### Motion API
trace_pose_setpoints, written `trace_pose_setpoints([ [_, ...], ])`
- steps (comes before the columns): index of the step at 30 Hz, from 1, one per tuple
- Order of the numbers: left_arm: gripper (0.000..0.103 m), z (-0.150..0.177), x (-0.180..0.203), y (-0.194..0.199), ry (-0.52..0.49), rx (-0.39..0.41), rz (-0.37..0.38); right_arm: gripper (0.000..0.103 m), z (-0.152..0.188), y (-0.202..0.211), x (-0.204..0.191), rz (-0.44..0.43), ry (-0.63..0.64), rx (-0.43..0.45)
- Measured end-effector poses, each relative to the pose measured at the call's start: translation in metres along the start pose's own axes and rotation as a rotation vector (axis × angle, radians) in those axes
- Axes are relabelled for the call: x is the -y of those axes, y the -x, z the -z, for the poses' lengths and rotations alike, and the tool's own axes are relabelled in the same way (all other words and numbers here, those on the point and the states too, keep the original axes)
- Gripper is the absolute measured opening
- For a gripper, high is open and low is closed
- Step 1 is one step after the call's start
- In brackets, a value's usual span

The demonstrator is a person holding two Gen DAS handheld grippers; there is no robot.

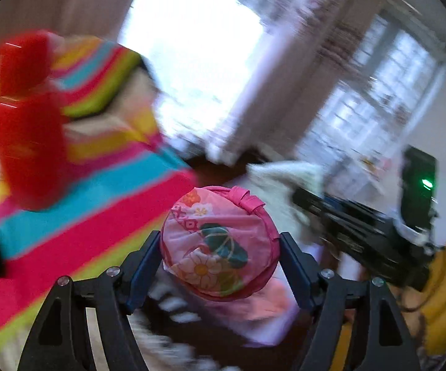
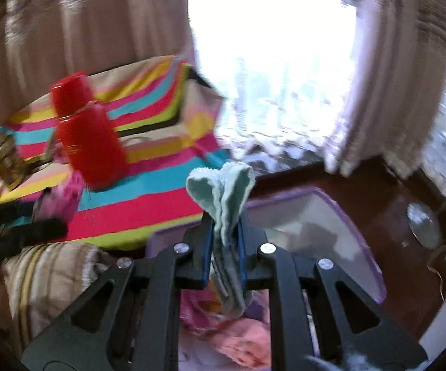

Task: Organize soft objects
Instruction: 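Carry the towel and pink pouch into the white box and open both tools, then move both open tools back toward the black sock and white packet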

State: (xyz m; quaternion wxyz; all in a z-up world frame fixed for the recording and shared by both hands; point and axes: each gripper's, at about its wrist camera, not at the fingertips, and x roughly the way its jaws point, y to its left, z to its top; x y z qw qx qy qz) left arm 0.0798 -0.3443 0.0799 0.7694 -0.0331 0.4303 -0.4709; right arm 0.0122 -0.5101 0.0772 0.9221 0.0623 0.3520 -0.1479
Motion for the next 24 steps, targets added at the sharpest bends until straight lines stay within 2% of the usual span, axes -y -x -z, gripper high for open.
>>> trace_pose_setpoints([
  [3, 0.083, 0.006, 0.022, -0.025, -0.040, -0.078, 0.099, 0.023, 0.003, 0.000, 0.020, 0.081, -0.034, -0.016],
  [4, 0.084, 0.007, 0.023, -0.030, -0.050, -0.089, 0.099, 0.036, 0.002, -0.001, 0.023, 0.096, -0.039, -0.022],
  [5, 0.085, 0.008, 0.023, -0.030, -0.059, -0.090, 0.092, 0.059, 0.002, -0.002, 0.026, 0.113, -0.041, -0.033],
  [7, 0.088, 0.006, 0.017, -0.029, -0.046, -0.084, 0.075, 0.080, 0.004, -0.002, 0.029, 0.124, -0.034, -0.035],
  [10, 0.088, 0.004, -0.006, -0.009, -0.003, -0.051, 0.031, 0.080, 0.005, -0.003, 0.021, 0.119, -0.006, -0.035],
  [15, 0.088, 0.002, -0.065, 0.032, 0.097, 0.031, -0.099, 0.080, 0.007, -0.007, -0.012, 0.034, 0.058, -0.042],
  [20, 0.088, 0.009, -0.151, 0.086, 0.286, 0.137, -0.249, 0.080, 0.011, -0.011, -0.065, -0.083, 0.136, -0.063],
  [24, 0.088, 0.016, -0.212, 0.123, 0.434, 0.217, -0.317, 0.080, 0.013, -0.016, -0.117, -0.174, 0.219, -0.078],
])
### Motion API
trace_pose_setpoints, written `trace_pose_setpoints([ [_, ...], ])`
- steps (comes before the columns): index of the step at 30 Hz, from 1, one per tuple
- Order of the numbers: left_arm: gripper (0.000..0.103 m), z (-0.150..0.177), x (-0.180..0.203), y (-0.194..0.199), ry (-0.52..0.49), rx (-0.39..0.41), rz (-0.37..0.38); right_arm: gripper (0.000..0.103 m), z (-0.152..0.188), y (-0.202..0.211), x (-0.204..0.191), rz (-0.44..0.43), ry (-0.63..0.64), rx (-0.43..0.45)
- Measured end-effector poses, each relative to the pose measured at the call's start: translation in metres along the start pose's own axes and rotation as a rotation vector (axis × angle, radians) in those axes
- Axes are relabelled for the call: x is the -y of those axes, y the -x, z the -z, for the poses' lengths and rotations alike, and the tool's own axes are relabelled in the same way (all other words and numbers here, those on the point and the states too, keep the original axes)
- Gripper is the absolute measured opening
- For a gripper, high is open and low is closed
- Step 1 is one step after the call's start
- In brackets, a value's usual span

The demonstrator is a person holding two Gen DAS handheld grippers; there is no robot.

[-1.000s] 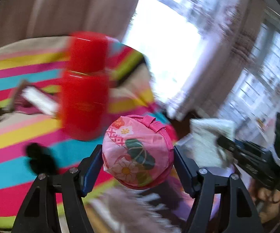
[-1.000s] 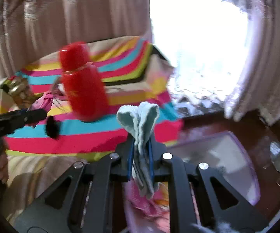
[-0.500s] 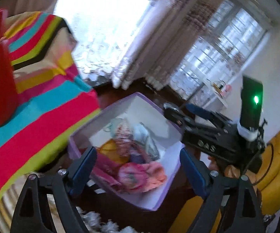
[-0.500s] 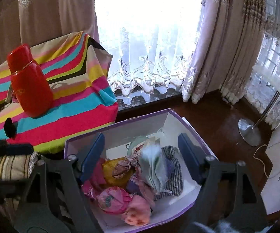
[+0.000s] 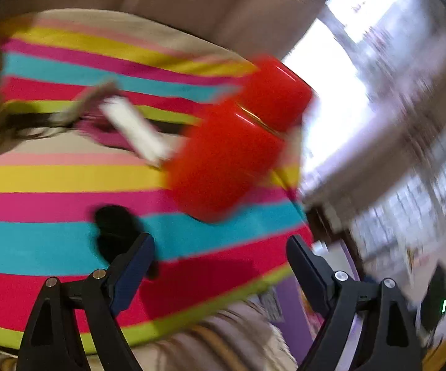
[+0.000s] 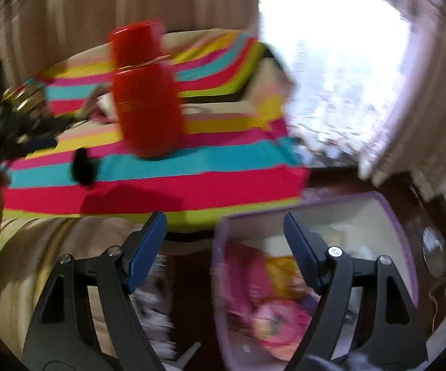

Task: Organize soft objects
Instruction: 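Move both open tools back toward the black sock and white packet, then grasp the black sock with the right tool while the left tool grasps the white packet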

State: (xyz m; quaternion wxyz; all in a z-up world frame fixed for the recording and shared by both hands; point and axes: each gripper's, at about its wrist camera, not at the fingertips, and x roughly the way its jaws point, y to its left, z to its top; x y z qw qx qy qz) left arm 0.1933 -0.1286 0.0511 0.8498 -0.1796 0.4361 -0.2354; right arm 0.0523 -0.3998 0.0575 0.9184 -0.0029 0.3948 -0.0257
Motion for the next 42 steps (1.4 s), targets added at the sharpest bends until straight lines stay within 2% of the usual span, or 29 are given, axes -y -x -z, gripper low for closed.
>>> trace_pose_setpoints([
  [3, 0.088, -0.016, -0.039, 0.013, 0.089, 0.043, -0.027, 0.080, -0.012, -0.013, -0.046, -0.059, 0.089, -0.002],
  [7, 0.088, -0.034, -0.076, 0.025, 0.159, 0.075, -0.036, 0.080, -0.033, -0.034, -0.097, -0.134, 0.160, -0.022],
  [12, 0.088, -0.047, -0.097, 0.019, 0.207, 0.088, -0.045, 0.080, -0.051, -0.065, -0.157, -0.208, 0.224, -0.084],
  [16, 0.087, -0.054, -0.112, 0.011, 0.230, 0.086, -0.035, 0.080, -0.061, -0.100, -0.188, -0.261, 0.220, -0.150],
  [22, 0.081, -0.069, -0.129, -0.006, 0.269, 0.075, 0.013, 0.080, -0.063, -0.141, -0.210, -0.227, 0.236, -0.209],
  [27, 0.074, -0.088, -0.153, -0.045, 0.331, 0.018, 0.140, 0.080, -0.071, -0.165, -0.225, -0.237, 0.229, -0.213],
  [29, 0.067, -0.093, -0.160, -0.062, 0.356, -0.013, 0.197, 0.080, -0.072, -0.175, -0.231, -0.247, 0.223, -0.217],
  [30, 0.066, -0.096, -0.163, -0.071, 0.364, -0.024, 0.219, 0.078, -0.072, -0.180, -0.233, -0.248, 0.222, -0.216],
  [32, 0.066, -0.102, -0.165, -0.084, 0.359, -0.033, 0.233, 0.065, -0.071, -0.188, -0.236, -0.255, 0.223, -0.221],
  [36, 0.063, -0.118, -0.166, -0.113, 0.365, -0.058, 0.257, 0.047, -0.067, -0.202, -0.240, -0.277, 0.227, -0.257],
  [38, 0.061, -0.125, -0.166, -0.124, 0.367, -0.070, 0.255, 0.032, -0.066, -0.201, -0.237, -0.296, 0.214, -0.249],
  [42, 0.055, -0.135, -0.160, -0.148, 0.361, -0.104, 0.260, 0.025, -0.063, -0.197, -0.233, -0.291, 0.202, -0.222],
])
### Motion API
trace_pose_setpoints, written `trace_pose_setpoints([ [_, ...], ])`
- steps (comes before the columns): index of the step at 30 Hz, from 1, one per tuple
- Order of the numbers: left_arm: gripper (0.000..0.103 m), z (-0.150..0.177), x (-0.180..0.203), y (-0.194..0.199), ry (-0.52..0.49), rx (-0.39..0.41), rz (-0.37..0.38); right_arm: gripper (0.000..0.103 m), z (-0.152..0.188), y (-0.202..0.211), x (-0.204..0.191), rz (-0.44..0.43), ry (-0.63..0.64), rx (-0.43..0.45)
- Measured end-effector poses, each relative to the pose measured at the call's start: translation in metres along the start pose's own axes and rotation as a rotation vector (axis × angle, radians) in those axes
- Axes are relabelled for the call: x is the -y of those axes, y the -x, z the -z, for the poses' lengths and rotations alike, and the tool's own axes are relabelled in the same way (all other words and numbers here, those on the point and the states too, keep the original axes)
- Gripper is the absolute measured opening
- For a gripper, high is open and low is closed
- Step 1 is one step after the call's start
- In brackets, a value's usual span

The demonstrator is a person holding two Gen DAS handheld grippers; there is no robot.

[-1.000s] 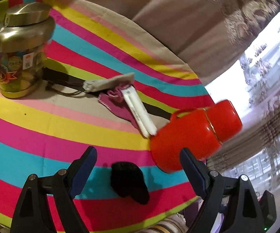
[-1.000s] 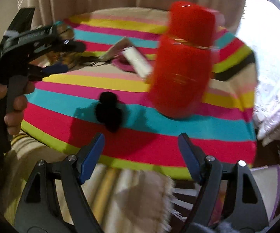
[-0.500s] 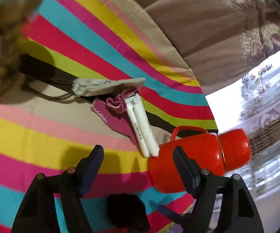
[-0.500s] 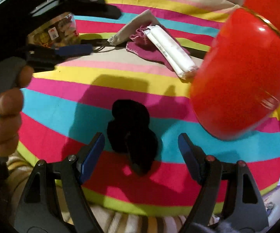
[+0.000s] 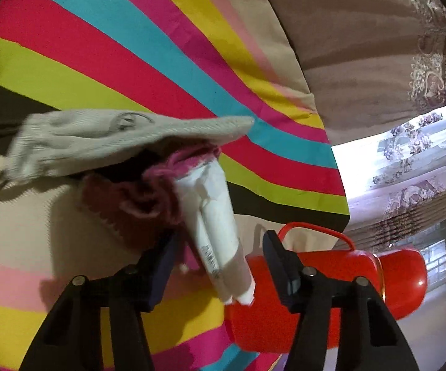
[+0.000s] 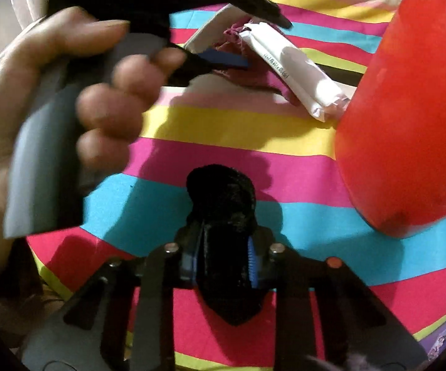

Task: Organize soft objects
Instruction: 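Grasp the black sock with the right tool while the left tool grasps the white packet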

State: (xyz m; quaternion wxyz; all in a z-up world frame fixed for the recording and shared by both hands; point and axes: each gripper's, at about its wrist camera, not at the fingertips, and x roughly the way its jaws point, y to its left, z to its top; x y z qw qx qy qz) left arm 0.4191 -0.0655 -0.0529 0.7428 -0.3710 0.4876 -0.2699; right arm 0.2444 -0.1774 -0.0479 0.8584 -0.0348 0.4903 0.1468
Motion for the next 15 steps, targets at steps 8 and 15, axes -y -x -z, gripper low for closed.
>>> trace_pose_setpoints([
  [8, 0.033, -0.003, 0.007, -0.021, -0.049, -0.029, -0.049, 0.024, 0.004, 0.003, 0.001, 0.003, -0.006, 0.014],
  [15, 0.031, 0.032, 0.008, 0.023, -0.044, 0.006, -0.077, 0.020, 0.003, 0.010, 0.009, -0.014, -0.037, 0.037],
])
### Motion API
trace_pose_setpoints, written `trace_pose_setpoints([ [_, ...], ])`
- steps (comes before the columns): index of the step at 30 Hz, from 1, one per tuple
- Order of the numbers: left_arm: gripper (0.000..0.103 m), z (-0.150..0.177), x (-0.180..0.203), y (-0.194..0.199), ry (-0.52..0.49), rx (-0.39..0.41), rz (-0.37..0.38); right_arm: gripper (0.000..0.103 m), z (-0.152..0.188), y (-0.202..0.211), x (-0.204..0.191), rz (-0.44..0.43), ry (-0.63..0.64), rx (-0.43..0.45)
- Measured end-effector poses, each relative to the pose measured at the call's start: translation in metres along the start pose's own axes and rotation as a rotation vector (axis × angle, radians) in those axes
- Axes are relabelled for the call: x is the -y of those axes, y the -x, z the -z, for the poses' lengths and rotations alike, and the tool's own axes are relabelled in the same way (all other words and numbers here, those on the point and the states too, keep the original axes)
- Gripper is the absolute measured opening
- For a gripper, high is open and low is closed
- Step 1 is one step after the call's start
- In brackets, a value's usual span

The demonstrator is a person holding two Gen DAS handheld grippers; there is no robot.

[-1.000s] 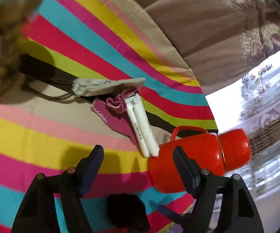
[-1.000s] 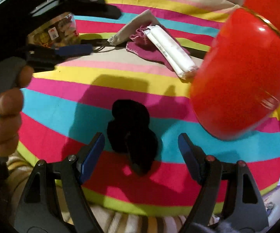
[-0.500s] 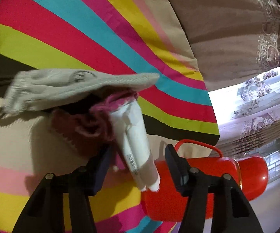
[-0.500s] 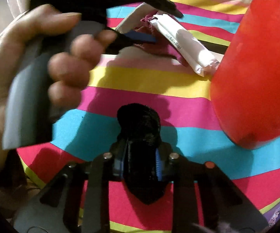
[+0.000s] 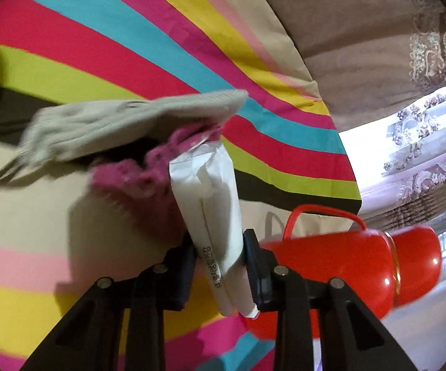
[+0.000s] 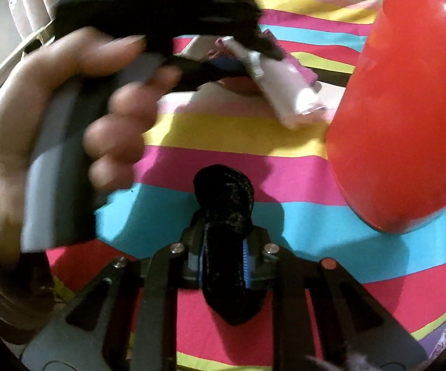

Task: Organize soft objects
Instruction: 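Grasp the black sock with the right tool while the left tool grasps the white packet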

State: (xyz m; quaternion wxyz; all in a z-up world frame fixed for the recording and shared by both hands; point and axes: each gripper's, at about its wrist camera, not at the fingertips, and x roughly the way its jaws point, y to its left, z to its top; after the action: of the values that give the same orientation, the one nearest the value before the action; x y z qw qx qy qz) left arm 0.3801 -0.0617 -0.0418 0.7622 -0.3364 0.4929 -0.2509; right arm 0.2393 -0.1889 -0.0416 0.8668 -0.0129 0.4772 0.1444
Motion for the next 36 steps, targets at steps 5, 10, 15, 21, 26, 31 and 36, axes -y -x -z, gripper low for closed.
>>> trace_pose_setpoints([
  [5, 0.031, 0.018, -0.017, 0.044, 0.070, 0.063, -0.018, 0.019, 0.006, 0.014, 0.006, -0.020, -0.020, 0.025],
  [10, 0.031, 0.036, -0.029, 0.080, 0.115, 0.123, -0.047, 0.019, 0.008, 0.025, 0.014, -0.030, -0.033, 0.054],
  [15, 0.031, 0.058, -0.031, 0.099, 0.110, 0.155, -0.077, 0.019, 0.011, 0.031, 0.018, -0.037, -0.070, 0.075],
  [21, 0.031, 0.079, -0.013, 0.113, 0.046, 0.180, -0.090, 0.019, 0.015, 0.046, 0.015, -0.020, -0.060, 0.103],
  [26, 0.031, 0.100, -0.003, 0.123, 0.018, 0.180, -0.083, 0.019, 0.019, 0.060, 0.024, -0.018, -0.086, 0.124],
  [31, 0.031, 0.121, 0.007, 0.128, 0.006, 0.166, -0.055, 0.019, 0.024, 0.080, 0.029, -0.001, -0.100, 0.150],
  [36, 0.031, 0.137, 0.020, 0.129, -0.018, 0.149, -0.025, 0.019, 0.033, 0.099, 0.033, 0.063, -0.107, 0.172],
])
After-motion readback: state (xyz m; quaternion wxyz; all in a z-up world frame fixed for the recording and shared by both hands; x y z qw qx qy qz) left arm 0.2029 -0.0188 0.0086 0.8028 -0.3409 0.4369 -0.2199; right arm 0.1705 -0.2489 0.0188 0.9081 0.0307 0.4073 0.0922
